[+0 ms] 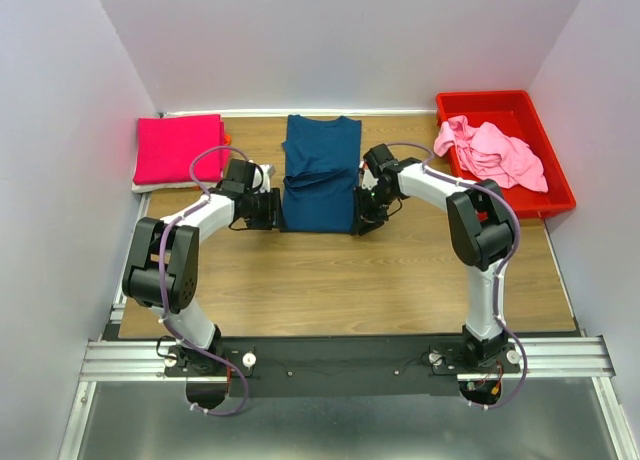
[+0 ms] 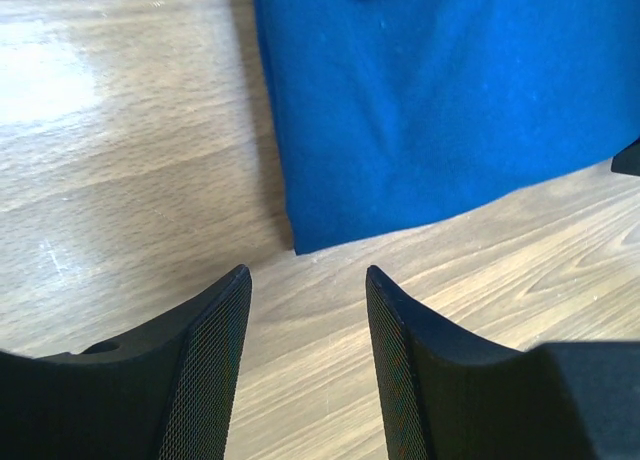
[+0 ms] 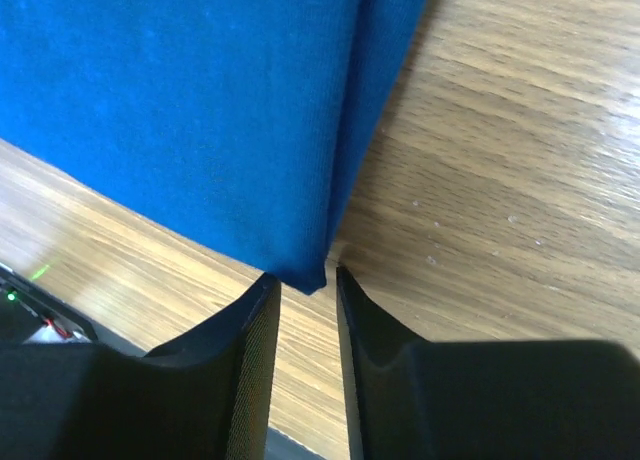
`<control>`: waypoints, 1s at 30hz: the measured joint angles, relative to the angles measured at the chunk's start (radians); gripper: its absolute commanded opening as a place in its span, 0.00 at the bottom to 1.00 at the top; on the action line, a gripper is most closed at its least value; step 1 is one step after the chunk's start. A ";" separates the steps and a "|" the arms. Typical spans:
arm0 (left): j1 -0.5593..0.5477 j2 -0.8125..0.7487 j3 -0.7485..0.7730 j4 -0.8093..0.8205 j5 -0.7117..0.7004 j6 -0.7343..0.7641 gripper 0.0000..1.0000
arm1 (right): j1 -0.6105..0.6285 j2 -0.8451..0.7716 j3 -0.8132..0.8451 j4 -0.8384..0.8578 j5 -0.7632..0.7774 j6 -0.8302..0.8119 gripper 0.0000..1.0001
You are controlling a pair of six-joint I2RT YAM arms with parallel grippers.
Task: Fold and stack the t-shirts
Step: Fold the tshirt
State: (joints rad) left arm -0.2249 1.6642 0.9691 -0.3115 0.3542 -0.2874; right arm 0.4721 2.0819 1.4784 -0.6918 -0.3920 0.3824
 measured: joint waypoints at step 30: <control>0.003 0.091 0.027 0.066 0.037 -0.028 0.45 | 0.000 0.026 0.023 0.006 -0.003 -0.002 0.21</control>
State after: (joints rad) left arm -0.2214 1.7550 0.9962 -0.2455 0.3912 -0.3153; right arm 0.4725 2.1078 1.5009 -0.6853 -0.3946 0.3801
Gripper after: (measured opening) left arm 0.458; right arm 0.211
